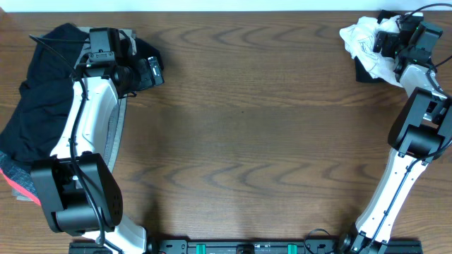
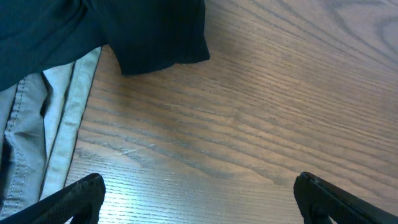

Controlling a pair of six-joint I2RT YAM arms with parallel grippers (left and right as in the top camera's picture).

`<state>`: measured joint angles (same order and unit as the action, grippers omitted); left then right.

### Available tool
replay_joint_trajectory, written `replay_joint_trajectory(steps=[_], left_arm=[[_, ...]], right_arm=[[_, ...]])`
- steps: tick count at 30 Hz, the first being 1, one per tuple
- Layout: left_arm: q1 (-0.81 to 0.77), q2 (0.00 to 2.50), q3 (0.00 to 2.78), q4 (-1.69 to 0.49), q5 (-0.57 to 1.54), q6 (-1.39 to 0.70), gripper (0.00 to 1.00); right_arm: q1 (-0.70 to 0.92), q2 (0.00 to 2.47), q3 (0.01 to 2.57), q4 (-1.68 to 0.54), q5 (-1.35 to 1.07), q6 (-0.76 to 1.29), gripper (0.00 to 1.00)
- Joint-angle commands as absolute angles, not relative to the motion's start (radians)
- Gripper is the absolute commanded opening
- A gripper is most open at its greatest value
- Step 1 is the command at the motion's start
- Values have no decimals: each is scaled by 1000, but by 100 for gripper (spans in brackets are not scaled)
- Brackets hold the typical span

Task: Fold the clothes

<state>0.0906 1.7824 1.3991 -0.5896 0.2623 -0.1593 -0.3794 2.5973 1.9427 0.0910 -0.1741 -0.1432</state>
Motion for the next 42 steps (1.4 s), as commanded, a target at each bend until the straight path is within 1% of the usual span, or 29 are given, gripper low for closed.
replay_joint_trajectory(steps=[1,6,10,14,19,22,26,32,36,39,42], left_arm=[[95,1797,1395,-588,260,-150,98],[95,1797,1395,-582,245,-150,98],[95,1797,1395,-573,241,-150,98],[95,1797,1395,-543,241,-150,98],[95,1797,1395,-529,215,-150,98],[95,1797,1395,-538,215,-150,98],[95,1797,1395,-545,215,-150,98],[95,1797,1395,-545,215,-150,98],[95,1797,1395,-545,215,-150,98],[95,1797,1395,-545,216,-150,98],[95,1797,1395,-545,215,-150,98]], right_arm=[[-379,2753,1877,27,-155,-161,99],[-378,2653,1878,35,-155,-154,99],[-378,2508,1878,37,-159,-135,98],[-374,2328,1878,41,-158,-136,99],[-349,2121,1878,-36,-158,-135,99],[-314,2000,1878,-118,-159,-135,99],[-237,1868,1878,-252,-174,-135,99],[-64,1723,1878,-475,-254,-135,99],[55,1681,1878,-583,-321,-135,99],[152,1678,1878,-646,-422,-135,99],[230,1680,1877,-699,-442,-136,99]])
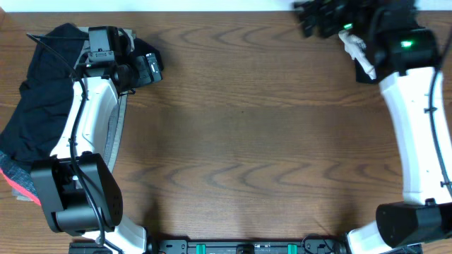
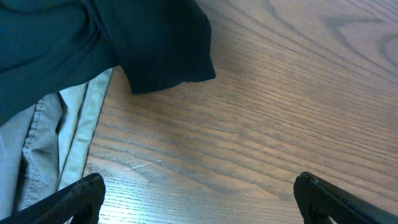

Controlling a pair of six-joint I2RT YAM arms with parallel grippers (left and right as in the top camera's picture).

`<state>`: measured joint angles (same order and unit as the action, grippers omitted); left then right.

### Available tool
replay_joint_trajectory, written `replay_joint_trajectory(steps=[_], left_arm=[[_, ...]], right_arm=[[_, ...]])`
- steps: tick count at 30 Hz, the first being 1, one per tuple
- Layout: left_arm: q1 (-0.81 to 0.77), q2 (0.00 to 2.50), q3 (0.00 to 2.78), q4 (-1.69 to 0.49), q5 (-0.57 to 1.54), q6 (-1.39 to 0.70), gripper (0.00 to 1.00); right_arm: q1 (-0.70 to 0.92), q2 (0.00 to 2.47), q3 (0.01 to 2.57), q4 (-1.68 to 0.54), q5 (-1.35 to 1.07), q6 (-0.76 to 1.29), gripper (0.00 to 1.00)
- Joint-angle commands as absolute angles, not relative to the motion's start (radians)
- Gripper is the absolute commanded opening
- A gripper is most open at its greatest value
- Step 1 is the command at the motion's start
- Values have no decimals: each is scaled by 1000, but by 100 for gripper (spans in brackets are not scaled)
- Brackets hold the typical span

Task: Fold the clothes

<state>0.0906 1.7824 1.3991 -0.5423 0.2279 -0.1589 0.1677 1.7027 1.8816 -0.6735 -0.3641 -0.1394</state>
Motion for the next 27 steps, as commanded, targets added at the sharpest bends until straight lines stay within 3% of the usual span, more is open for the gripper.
replay_joint_trajectory(steps=[1,7,16,22,27], left_arm=[[95,1797,1395,-545,215,-150,98],[95,1797,1395,-545,215,-150,98],[95,1797,1395,-545,215,-150,98],[95,1797,1395,-545,215,-150,98],[95,1797,1395,-545,215,-150,98]], right_arm=[[249,1680,1877,-715,-442,-136,99],[335,1680,1877,-810,-393,-153,99],[334,1681,1875,-900,-339,-151,99],[356,1660,1816,-754,-230,-152,99],[353,1548,1589,-540,-163,-168,99]])
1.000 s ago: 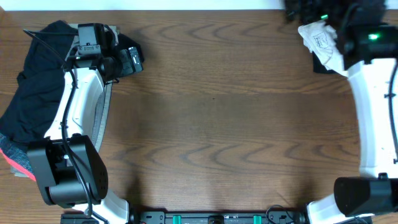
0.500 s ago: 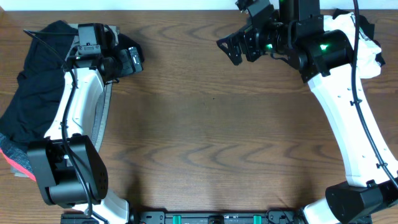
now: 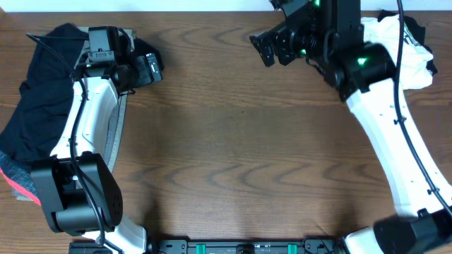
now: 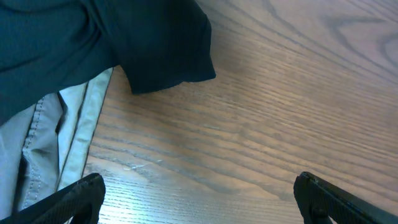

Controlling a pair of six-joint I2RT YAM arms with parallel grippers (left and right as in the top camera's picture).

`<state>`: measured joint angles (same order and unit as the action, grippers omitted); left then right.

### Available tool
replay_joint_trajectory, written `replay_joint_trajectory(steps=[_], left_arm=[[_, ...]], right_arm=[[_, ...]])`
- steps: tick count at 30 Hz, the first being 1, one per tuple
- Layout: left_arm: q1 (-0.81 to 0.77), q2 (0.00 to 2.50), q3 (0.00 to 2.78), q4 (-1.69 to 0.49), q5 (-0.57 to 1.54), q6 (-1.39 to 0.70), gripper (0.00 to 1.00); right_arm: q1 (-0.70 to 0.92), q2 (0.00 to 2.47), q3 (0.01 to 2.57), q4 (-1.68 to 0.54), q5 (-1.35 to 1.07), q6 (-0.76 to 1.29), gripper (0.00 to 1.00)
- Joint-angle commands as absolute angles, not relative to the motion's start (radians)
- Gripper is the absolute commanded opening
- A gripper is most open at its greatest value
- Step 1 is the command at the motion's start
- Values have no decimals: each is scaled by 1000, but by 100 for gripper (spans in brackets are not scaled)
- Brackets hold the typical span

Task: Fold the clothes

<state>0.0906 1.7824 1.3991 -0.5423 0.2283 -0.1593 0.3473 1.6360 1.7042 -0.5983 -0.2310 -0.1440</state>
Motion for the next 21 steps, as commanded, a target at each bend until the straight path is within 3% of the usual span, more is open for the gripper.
replay_joint_trajectory(steps=[1,7,21], left_arm=[[95,1797,1395,-545,215,-150,98],[95,1797,1395,-545,215,-150,98],[95,1797,1395,-545,215,-150,98]], right_arm=[[345,1512,1522,-488,-164,-177,99],[239,1262,1114,-271,-192,-178,99],[-29,572,391,-104,-206,-238,99]])
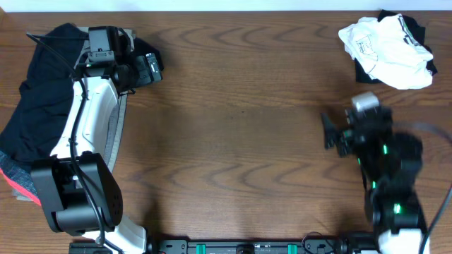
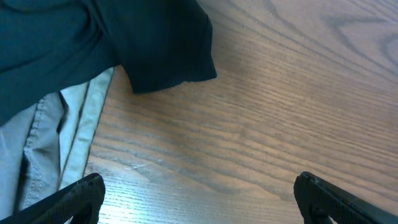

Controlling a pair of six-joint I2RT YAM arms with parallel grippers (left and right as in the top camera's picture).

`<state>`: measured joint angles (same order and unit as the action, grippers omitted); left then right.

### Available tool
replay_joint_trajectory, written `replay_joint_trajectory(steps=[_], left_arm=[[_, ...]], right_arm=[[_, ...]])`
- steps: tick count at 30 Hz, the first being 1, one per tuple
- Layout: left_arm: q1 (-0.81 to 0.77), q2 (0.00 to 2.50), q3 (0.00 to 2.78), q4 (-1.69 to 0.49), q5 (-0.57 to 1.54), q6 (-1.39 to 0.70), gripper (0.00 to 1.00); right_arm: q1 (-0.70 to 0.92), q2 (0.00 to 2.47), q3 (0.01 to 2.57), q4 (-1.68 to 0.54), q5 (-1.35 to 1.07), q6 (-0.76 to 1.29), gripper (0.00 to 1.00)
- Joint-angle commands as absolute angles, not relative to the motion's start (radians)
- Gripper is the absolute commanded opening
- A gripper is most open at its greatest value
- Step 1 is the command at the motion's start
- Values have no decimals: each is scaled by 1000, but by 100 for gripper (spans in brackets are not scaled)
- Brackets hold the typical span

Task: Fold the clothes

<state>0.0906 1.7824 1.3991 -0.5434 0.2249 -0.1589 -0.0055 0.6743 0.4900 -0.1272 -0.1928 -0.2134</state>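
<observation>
A heap of dark navy clothes (image 1: 35, 92) lies at the table's left edge, with a grey garment (image 1: 121, 120) beside it under my left arm. In the left wrist view a navy cloth corner (image 2: 161, 50) and the grey garment (image 2: 37, 143) lie at the left. My left gripper (image 1: 154, 70) (image 2: 199, 202) stands open just right of the heap, over bare wood, with nothing between its fingers. A crumpled white garment (image 1: 385, 42) lies at the top right on a black piece. My right gripper (image 1: 328, 134) is blurred, well below that garment.
A coral-red item (image 1: 18, 182) pokes out at the lower left under the heap. The wooden table (image 1: 240, 141) spans the view. The arm bases (image 1: 240, 247) stand along the front edge.
My right arm has gone from the table's top middle to the right side, lower down. The white garment now shows fully at the top right. The left arm has not moved.
My right gripper was at the white garment in the top right corner. Then it was up at the top edge beside it, then stretched toward the top middle, and now it is low on the right. The garment stays in its corner. The left gripper shifted slightly, open.
</observation>
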Motion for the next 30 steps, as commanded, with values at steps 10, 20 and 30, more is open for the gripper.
replay_joint_trajectory(steps=[10,20,30], left_arm=[[95,1797,1395,-545,215,-150,98],[95,1797,1395,-545,215,-150,98],[95,1797,1395,-545,215,-150,98]], right_arm=[[-25,307,2,115,-206,-249,99],[-25,236,6,58,-186,-257,99],[-25,141,6,-60,-179,-256,99]])
